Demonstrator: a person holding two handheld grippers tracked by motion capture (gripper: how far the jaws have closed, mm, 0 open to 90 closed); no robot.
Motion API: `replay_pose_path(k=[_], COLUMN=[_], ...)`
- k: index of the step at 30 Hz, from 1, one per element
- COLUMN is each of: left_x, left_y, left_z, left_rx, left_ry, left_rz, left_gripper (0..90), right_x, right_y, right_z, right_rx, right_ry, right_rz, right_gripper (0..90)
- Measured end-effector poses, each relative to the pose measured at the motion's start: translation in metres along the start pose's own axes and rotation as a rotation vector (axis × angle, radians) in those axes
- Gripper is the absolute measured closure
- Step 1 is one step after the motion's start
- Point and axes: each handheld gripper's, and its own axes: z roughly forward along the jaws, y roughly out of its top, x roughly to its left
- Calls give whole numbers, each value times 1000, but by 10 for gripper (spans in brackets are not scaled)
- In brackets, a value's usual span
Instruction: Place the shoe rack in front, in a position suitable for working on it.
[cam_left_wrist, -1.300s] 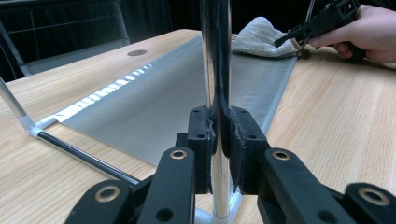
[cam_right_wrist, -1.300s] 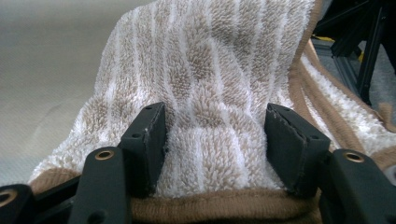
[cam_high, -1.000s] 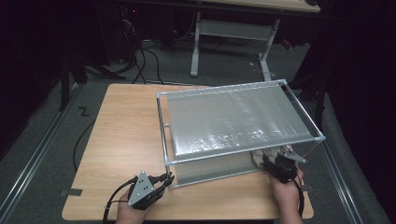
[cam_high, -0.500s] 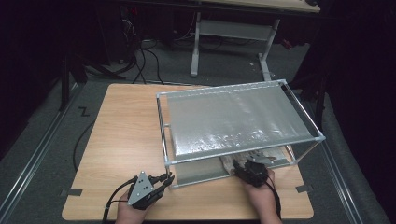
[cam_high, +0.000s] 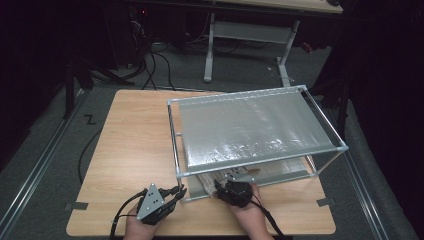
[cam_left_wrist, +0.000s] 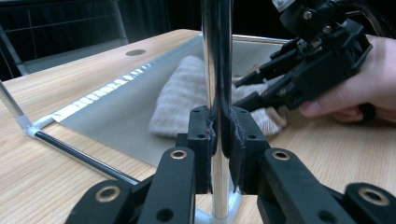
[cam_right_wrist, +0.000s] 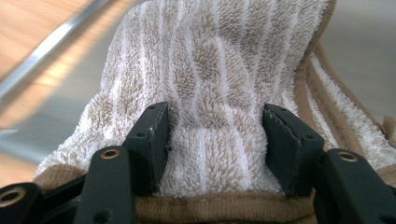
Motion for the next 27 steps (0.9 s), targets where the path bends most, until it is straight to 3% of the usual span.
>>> replay_pose_path(k=[8, 13, 27], left_x=[0, 0, 0], left_y=[0, 0, 0], left_z=[0, 0, 0], left_rx=[-1, -2, -2], left_ry=[1, -2, -2], left_rz=[1, -2, -4], left_gripper=[799, 800, 800], right_x=[42, 59, 60], right_y=[6, 8, 9], right_z=[7, 9, 10], right_rx=[-14, -24, -29], right_ry=[80, 107, 122], right_rz=[-30, -69, -87], right_gripper=[419, 420, 420])
